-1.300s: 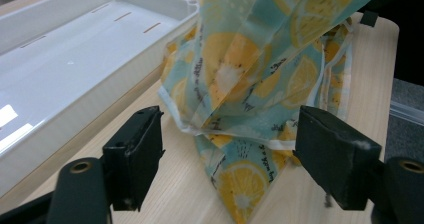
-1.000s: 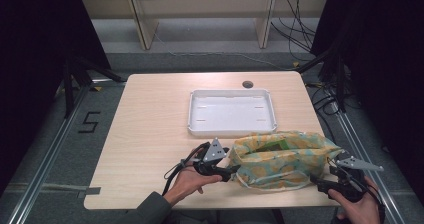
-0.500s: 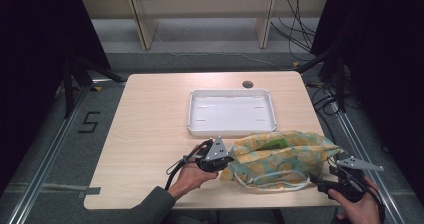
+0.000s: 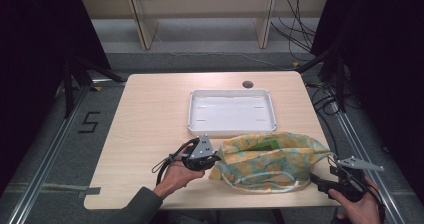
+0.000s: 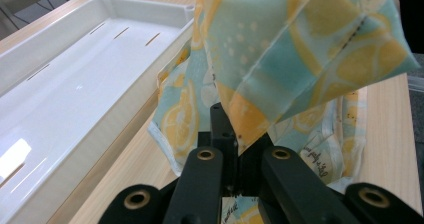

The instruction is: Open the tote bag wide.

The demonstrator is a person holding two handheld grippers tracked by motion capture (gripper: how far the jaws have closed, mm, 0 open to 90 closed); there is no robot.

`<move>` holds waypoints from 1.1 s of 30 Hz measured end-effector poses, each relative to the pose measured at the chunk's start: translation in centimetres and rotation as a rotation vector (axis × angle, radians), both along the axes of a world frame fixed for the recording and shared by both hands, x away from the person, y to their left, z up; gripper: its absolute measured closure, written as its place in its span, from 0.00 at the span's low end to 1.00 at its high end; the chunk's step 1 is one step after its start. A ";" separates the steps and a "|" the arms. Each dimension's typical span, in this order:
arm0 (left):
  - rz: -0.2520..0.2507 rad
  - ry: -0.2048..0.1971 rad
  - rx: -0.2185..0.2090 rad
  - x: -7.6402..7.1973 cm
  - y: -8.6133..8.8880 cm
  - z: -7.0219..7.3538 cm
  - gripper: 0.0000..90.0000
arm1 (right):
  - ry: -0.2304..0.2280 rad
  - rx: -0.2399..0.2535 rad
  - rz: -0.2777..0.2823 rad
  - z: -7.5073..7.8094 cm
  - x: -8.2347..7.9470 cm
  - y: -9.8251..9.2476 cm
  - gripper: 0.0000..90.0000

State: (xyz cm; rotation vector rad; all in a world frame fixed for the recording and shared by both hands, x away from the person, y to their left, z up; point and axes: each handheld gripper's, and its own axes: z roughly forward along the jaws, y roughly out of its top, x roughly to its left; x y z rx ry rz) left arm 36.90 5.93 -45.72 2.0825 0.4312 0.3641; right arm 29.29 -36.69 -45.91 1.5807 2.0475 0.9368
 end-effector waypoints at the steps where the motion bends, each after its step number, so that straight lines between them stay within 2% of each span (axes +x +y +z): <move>1: 0.002 0.009 -0.001 0.0 0.3 0.0 0.98 | -0.019 -0.014 0.020 0.0 0.1 -0.1 0.24; 2: 0.019 0.015 -0.012 -0.1 0.6 -0.1 0.98 | -0.019 -0.014 0.020 0.0 0.1 -0.1 0.24; 3: 0.012 0.016 -0.006 -0.1 1.2 0.0 0.99 | 0.016 0.018 -0.008 0.1 -0.1 0.1 0.24; 4: 0.021 0.021 -0.003 -0.1 1.5 0.0 0.99 | -0.008 0.003 0.011 0.0 0.0 0.0 0.24; 5: 0.031 0.021 -0.013 -0.2 1.8 0.0 0.99 | -0.008 0.003 0.011 0.0 0.0 0.0 0.24; 6: 0.034 0.027 -0.019 -0.2 2.3 0.0 0.99 | -0.020 -0.022 0.015 0.0 0.1 -0.2 0.24; 7: 0.033 0.027 -0.011 -0.2 2.6 0.1 0.99 | 0.018 0.014 -0.015 0.1 -0.1 0.2 0.24; 8: 0.035 0.027 -0.009 -0.3 2.9 0.1 0.99 | 0.000 -0.008 0.001 0.1 0.0 0.0 0.25; 9: 0.044 0.030 -0.012 -0.4 3.4 0.1 0.98 | 0.024 0.034 -0.014 0.2 -0.2 0.2 0.25; 10: 0.047 0.034 -0.007 -0.4 3.6 0.1 0.98 | -0.015 -0.010 0.014 0.1 0.0 -0.1 0.25; 12: 0.051 0.039 -0.009 -0.4 4.3 0.2 0.98 | -0.002 -0.007 0.000 0.1 0.0 -0.1 0.25; 13: 0.048 0.034 -0.002 -0.3 4.7 0.2 0.98 | 0.018 0.022 -0.012 0.1 -0.1 0.2 0.25; 15: 0.058 0.038 0.001 -0.3 5.4 0.2 0.98 | 0.018 0.032 -0.018 0.1 -0.1 0.3 0.25; 19: 0.079 0.039 0.001 -0.3 6.7 0.1 0.98 | 0.016 0.017 -0.008 0.1 -0.1 0.1 0.25; 22: 0.081 0.043 0.010 -0.4 7.7 0.0 0.98 | 0.031 0.036 -0.022 0.2 -0.2 0.3 0.25; 23: 0.082 0.038 0.034 -0.4 8.1 0.1 0.98 | 0.034 0.045 -0.028 0.2 -0.2 0.4 0.25; 28: 0.113 0.043 0.017 -0.3 9.9 -0.1 0.98 | 0.016 0.037 -0.014 0.1 -0.1 0.3 0.25; 31: 0.133 0.052 0.028 -0.3 10.8 -0.3 0.98 | 0.025 0.028 -0.006 0.2 -0.1 0.4 0.25; 32: 0.145 0.058 0.014 -0.4 10.9 -0.4 0.98 | 0.025 0.028 -0.006 0.2 -0.1 0.4 0.25; 33: 0.139 0.058 0.035 -0.4 11.3 -0.4 0.98 | 0.025 0.030 -0.007 0.2 -0.2 0.4 0.25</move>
